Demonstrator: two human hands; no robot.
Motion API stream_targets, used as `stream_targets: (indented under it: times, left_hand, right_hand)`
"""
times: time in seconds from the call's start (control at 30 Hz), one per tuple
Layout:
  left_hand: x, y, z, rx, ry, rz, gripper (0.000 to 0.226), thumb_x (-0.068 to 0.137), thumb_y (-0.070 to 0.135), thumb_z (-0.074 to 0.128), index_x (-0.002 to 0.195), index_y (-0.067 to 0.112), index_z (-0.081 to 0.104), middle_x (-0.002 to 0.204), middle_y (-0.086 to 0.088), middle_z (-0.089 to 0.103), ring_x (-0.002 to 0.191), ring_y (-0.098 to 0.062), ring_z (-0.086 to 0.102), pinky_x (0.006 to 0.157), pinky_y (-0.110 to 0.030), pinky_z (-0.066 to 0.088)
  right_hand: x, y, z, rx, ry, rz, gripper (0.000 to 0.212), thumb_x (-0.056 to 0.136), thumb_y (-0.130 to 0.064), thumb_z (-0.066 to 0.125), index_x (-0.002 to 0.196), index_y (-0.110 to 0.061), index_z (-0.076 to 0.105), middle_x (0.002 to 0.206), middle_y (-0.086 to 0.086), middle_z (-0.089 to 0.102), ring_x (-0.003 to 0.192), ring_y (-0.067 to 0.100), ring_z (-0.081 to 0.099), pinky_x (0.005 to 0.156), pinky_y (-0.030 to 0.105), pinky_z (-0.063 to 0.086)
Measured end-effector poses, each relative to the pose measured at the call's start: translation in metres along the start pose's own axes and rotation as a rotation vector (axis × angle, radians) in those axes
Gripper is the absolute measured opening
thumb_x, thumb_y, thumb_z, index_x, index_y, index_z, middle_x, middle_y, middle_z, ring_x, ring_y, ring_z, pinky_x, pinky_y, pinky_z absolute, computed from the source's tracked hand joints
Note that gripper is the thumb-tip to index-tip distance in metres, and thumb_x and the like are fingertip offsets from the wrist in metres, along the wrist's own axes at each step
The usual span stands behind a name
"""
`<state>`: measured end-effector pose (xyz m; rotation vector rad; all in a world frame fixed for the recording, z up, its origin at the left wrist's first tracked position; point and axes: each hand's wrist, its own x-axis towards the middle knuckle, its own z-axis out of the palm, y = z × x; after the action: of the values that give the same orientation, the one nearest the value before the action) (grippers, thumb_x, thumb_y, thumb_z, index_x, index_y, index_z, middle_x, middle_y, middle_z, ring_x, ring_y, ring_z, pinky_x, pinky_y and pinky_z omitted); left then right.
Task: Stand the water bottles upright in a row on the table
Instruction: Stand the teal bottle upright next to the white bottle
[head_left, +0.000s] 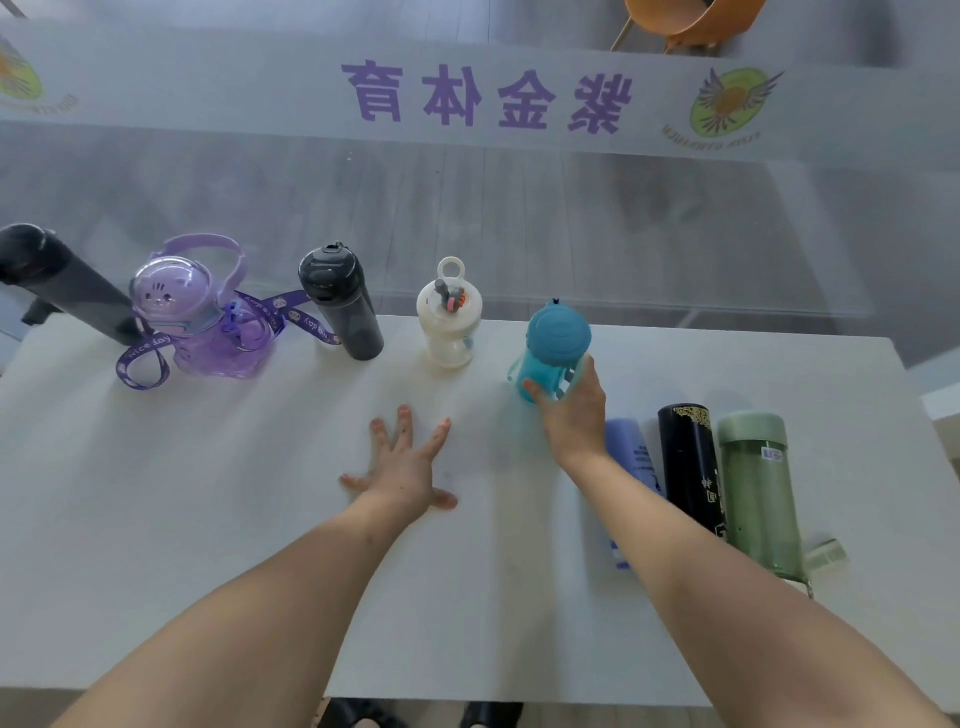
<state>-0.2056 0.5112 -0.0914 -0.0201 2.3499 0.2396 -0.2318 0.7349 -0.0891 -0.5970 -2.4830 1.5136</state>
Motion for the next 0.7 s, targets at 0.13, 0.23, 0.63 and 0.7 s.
stream_targets:
  times: [0.13,0.23,0.63,0.7]
  left_hand:
    - [0.0,0.001,-0.001,-0.003,0.001,-0.002,0.117,0.08,0.053,0.082,0.15,0.066,-0.011,0.162,0.01,-0.039,0.15,-0.032,-0.034,0.1,-0.086,0.022]
    - [0.001,0.001,0.0,-0.001,-0.001,-0.002,0.117,0.08,0.053,0.082,0.149,0.066,-0.012,0.162,0.01,-0.038,0.15,-0.032,-0.033,0.1,-0.086,0.022]
    - [0.001,0.001,-0.001,0.003,-0.014,0.001,0.117,0.082,0.054,0.08,0.15,0.065,-0.015,0.161,0.01,-0.041,0.15,-0.033,-0.034,0.101,-0.087,0.021]
    - [0.0,0.001,-0.001,0.0,-0.018,0.003,0.116,0.082,0.054,0.08,0.15,0.065,-0.014,0.161,0.01,-0.041,0.149,-0.032,-0.035,0.101,-0.087,0.02]
  right_hand:
    - [0.026,-0.008,0.005,-0.058,-0.007,-0.032,0.056,0.083,-0.022,0.083,0.127,-0.011,0.05,0.124,0.005,0.063,0.111,0.024,0.059,0.088,0.028,0.043]
    - [0.042,-0.013,0.006,-0.072,-0.012,-0.03,0.055,0.084,-0.022,0.083,0.126,-0.01,0.049,0.125,0.006,0.063,0.112,0.023,0.059,0.089,0.027,0.041]
    - [0.052,-0.009,0.008,-0.068,-0.019,-0.06,0.059,0.086,-0.024,0.082,0.132,-0.013,0.047,0.131,0.005,0.059,0.119,0.022,0.057,0.1,0.032,0.048]
    - [0.053,-0.009,0.008,-0.074,-0.016,-0.058,0.06,0.085,-0.024,0.082,0.132,-0.013,0.047,0.131,0.004,0.059,0.119,0.022,0.057,0.102,0.036,0.049]
